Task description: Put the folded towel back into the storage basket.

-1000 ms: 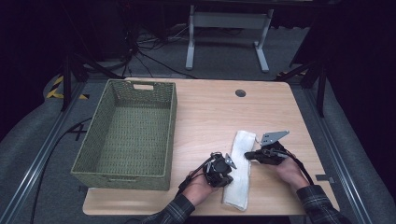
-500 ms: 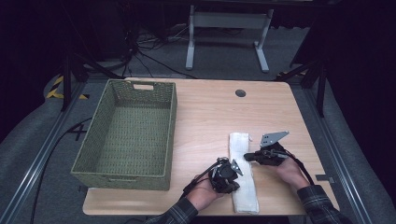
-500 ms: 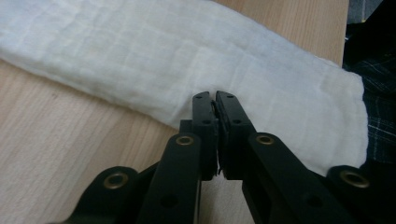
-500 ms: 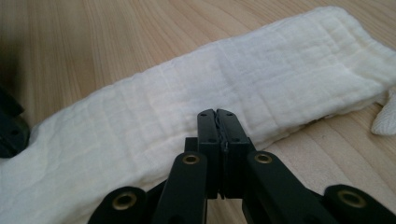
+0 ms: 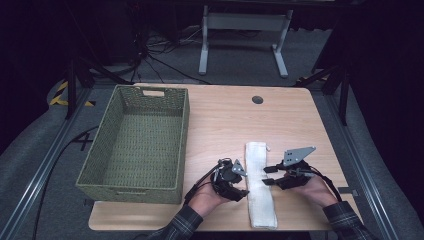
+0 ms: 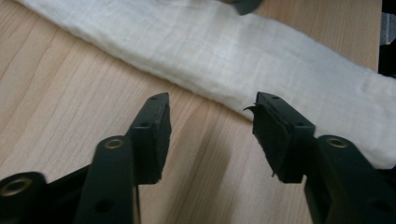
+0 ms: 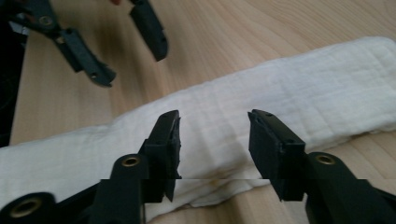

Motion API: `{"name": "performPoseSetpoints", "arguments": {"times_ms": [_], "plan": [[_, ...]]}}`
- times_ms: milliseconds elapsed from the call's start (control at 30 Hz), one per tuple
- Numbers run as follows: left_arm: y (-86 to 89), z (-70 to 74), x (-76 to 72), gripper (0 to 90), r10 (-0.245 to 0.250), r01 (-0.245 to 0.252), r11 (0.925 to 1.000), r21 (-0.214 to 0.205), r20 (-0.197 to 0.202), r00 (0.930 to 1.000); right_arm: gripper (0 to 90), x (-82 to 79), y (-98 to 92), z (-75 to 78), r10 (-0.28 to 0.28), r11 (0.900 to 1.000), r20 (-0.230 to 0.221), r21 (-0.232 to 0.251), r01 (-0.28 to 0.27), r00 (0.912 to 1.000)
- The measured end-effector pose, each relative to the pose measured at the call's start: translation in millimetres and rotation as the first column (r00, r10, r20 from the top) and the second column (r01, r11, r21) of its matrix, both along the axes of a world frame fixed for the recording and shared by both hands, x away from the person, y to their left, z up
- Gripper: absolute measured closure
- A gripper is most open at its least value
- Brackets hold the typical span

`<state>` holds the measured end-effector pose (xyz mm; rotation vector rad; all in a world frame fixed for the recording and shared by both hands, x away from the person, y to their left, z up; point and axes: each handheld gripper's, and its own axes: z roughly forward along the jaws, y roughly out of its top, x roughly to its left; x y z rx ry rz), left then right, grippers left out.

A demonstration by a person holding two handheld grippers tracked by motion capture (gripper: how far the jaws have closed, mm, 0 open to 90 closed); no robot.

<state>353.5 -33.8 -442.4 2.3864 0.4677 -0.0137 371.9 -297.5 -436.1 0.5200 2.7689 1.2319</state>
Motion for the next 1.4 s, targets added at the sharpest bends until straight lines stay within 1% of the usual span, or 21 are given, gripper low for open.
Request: {"name": "performPoseSetpoints", "arguments": {"times_ms": [133, 200, 267, 333, 367, 467, 533, 567, 700, 733, 800, 867, 900, 933, 1067, 1100, 1167, 1200, 1333, 1367, 1400], "plan": [[6.5, -5.6, 3.1, 36.8, 0.005, -0.005, 0.9999, 0.009, 0.005, 1.0, 36.7, -12.7, 7.5, -1.2, 0.046, 0.9988, 0.013, -0.018, -0.046, 0.9988], [8.9, -7.0, 4.3, 33.3, 0.001, -0.001, 0.9998, 0.019, 0.01, 1.0, 31.2, -19.1, 12.7, -4.4, 0.074, 0.9966, 0.004, -0.036, -0.074, 0.9972], [10.3, -8.3, 6.0, 30.2, 0.008, -0.008, 0.9997, 0.024, 0.018, 0.9998, 28.1, -24.8, 17.9, -8.0, 0.107, 0.9928, 0.003, -0.053, -0.107, 0.9942], [12.0, -8.7, 7.2, 28.2, 0.009, -0.01, 0.9993, 0.035, 0.021, 0.9997, 25.8, -27.7, 22.5, -10.5, 0.124, 0.9897, 0.009, -0.073, -0.123, 0.9923], [12.4, -9.6, 7.9, 27.5, 0.014, -0.015, 0.9994, 0.032, 0.021, 0.9997, 24.3, -29.3, 25.4, -12.1, 0.143, 0.9871, 0.006, -0.074, -0.142, 0.9898], [12.4, -10.8, 8.5, 25.5, 0.02, -0.021, 0.9992, 0.035, 0.026, 0.9995, 21.2, -32.5, 31.1, -15.2, 0.166, 0.982, 0.008, -0.092, -0.165, 0.986], [12.2, -11.2, 9.3, 24.7, 0.019, -0.02, 0.9987, 0.047, 0.028, 0.9994, 19.4, -33.8, 33.2, -17.2, 0.177, 0.9793, 0.008, -0.101, -0.176, 0.9841], [11.7, -12.4, 9.0, 24.6, 0.027, -0.028, 0.9989, 0.039, 0.028, 0.9992, 18.6, -34.1, 33.9, -18.5, 0.185, 0.9775, 0.01, -0.105, -0.183, 0.9827], [11.4, -12.8, 9.5, 24.6, 0.022, -0.023, 0.9983, 0.053, 0.024, 0.9995, 18.3, -34.4, 35.4, -22.0, 0.187, 0.9759, 0.006, -0.115, -0.185, 0.9823], [11.0, -13.8, 9.9, 24.6, 0.028, -0.03, 0.9976, 0.062, 0.033, 0.9991, 18.5, -34.4, 35.4, -22.3, 0.189, 0.9756, 0.006, -0.115, -0.187, 0.9819], [10.9, -14.5, 10.0, 24.6, 0.03, -0.032, 0.9977, 0.059, 0.035, 0.999, 18.4, -34.6, 35.4, -22.5, 0.192, 0.9751, 0.009, -0.116, -0.189, 0.9814], [11.2, -13.4, 10.1, 24.6, 0.033, -0.035, 0.9972, 0.066, 0.033, 0.9989, 18.5, -37.1, 36.2, -23.6, 0.203, 0.9708, 0.038, -0.138, -0.196, 0.9784], [11.3, -13.5, 10.7, 24.6, 0.03, -0.033, 0.9975, 0.063, 0.036, 0.9989, 18.4, -38.1, 36.6, -24.0, 0.203, 0.9706, 0.049, -0.142, -0.195, 0.9779], [11.4, -13.5, 10.6, 24.6, 0.033, -0.035, 0.9972, 0.066, 0.034, 0.9989, 18.8, -39.1, 36.5, -24.1, 0.198, 0.9718, 0.047, -0.14, -0.19, 0.9791], [10.9, -14.7, 10.7, 24.7, 0.036, -0.038, 0.997, 0.068, 0.035, 0.9988, 22.5, -39.7, 35.2, -24.4, 0.204, 0.9713, 0.054, -0.136, -0.195, 0.9775], [10.7, -14.4, 10.8, 24.9, 0.034, -0.037, 0.9967, 0.072, 0.035, 0.9988, 28.7, -41.3, 34.4, -23.4, 0.213, 0.9701, 0.048, -0.13, -0.205, 0.976], [10.2, -14.5, 10.7, 25.1, 0.034, -0.036, 0.9968, 0.072, 0.035, 0.9988, 35.3, -42.2, 33.5, -22.5, 0.228, 0.9671, 0.052, -0.129, -0.219, 0.9724], [10.2, -14.5, 10.7, 25.3, 0.034, -0.036, 0.9968, 0.072, 0.035, 0.9988, 35.3, -42.2, 33.5, -22.5, 0.228, 0.9671, 0.052, -0.129, -0.219, 0.9724], [10.3, -14.3, 10.5, 25.7, 0.036, -0.038, 0.9971, 0.066, 0.036, 0.9987, 53.9, -44.6, 31.7, -21.0, 0.25, 0.9627, 0.048, -0.118, -0.244, 0.9669], [10.8, -14.1, 11.1, 25.7, 0.035, -0.038, 0.9969, 0.068, 0.044, 0.9984, 58.7, -45.2, 31.5, -20.7, 0.256, 0.9615, 0.046, -0.115, -0.25, 0.9655], [10.8, -14.1, 11.1, 26.0, 0.035, -0.038, 0.9969, 0.068, 0.044, 0.9984, 58.7, -45.2, 31.5, -20.7, 0.256, 0.9615, 0.046, -0.115, -0.25, 0.9655]]}}
